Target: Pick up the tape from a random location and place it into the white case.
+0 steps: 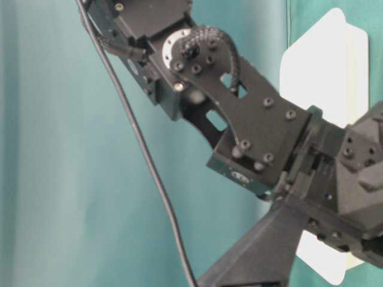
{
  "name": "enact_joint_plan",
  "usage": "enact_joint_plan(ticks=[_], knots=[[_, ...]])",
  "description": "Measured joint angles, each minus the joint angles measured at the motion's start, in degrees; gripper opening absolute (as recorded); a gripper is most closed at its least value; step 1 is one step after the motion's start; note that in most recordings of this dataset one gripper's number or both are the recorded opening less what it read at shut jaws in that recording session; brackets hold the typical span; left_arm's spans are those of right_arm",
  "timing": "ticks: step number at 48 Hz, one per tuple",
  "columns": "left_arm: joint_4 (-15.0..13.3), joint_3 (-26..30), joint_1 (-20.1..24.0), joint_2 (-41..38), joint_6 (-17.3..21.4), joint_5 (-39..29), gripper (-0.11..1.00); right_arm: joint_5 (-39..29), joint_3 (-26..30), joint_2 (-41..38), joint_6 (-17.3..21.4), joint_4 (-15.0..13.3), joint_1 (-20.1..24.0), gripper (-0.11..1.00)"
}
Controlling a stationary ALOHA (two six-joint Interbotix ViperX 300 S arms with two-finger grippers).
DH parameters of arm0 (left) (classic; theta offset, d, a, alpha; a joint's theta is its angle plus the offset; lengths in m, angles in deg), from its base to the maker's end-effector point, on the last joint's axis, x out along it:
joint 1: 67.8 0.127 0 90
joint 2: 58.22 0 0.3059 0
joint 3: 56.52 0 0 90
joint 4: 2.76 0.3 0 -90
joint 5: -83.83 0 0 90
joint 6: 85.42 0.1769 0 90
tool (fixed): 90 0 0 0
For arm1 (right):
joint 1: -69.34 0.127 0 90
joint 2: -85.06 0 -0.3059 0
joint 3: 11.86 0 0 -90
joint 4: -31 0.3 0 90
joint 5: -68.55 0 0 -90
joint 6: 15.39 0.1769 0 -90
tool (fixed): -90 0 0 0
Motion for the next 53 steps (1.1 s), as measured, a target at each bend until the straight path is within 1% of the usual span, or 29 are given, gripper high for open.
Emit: enact_joint_plan(ticks=[7,14,37,53], knots=[[0.0,0.0,0.0,0.0,0.0,0.0,0.96,-0.6,0.0,0.1,0.0,0.0,0.0,0.26],[0.0,0.0,0.0,0.0,0.0,0.0,0.96,-2.7,0.0,1.1,0.0,0.0,0.0,0.26],[0.0,0.1,0.0,0.0,0.0,0.0,0.96,-7.9,0.0,9.8,-0.1,0.1,0.0,0.26],[0.0,0.1,0.0,0.0,0.0,0.0,0.96,-15.3,1.6,13.2,-0.2,-0.2,0.0,0.26]])
